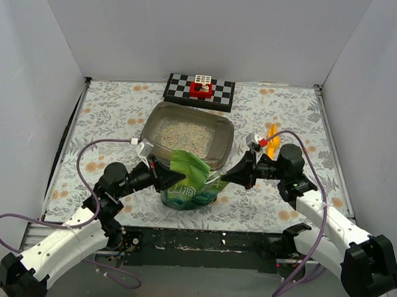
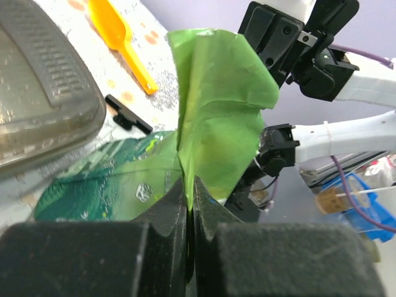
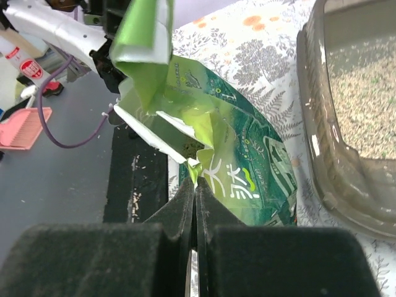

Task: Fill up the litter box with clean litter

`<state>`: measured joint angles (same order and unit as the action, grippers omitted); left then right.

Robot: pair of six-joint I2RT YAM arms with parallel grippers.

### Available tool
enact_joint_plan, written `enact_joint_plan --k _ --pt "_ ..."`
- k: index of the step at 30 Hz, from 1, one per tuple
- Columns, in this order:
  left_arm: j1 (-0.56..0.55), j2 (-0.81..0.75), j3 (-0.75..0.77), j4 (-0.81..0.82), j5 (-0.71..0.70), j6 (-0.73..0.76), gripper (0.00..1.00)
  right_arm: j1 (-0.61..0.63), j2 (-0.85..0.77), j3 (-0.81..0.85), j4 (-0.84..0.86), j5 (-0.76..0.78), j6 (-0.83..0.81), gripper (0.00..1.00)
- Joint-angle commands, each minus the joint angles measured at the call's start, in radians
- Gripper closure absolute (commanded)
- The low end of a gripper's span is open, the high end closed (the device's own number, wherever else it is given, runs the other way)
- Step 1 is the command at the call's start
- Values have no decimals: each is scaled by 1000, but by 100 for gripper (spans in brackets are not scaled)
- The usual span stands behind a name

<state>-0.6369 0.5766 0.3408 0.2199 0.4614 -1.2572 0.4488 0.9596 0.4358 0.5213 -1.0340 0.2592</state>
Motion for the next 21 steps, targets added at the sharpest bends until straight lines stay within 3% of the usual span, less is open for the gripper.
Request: enact_joint_plan --k 1,6,10,16,21 --pt "2 -64 104 -290 -39 -186 100 -13 -38 133 -384 46 11 99" --pt "0 -193 176 -606 -158 -369 100 -13 -130 98 -435 89 204 99" --pt "0 -277 173 -776 -168 -461 100 -13 -166 26 -438 54 400 99" --pt "0 -230 142 -840 -57 -475 100 -13 -170 -35 -445 -63 514 99" --pt "2 -146 136 -832 -36 -430 100 -12 -107 -51 -520 -70 447 99"
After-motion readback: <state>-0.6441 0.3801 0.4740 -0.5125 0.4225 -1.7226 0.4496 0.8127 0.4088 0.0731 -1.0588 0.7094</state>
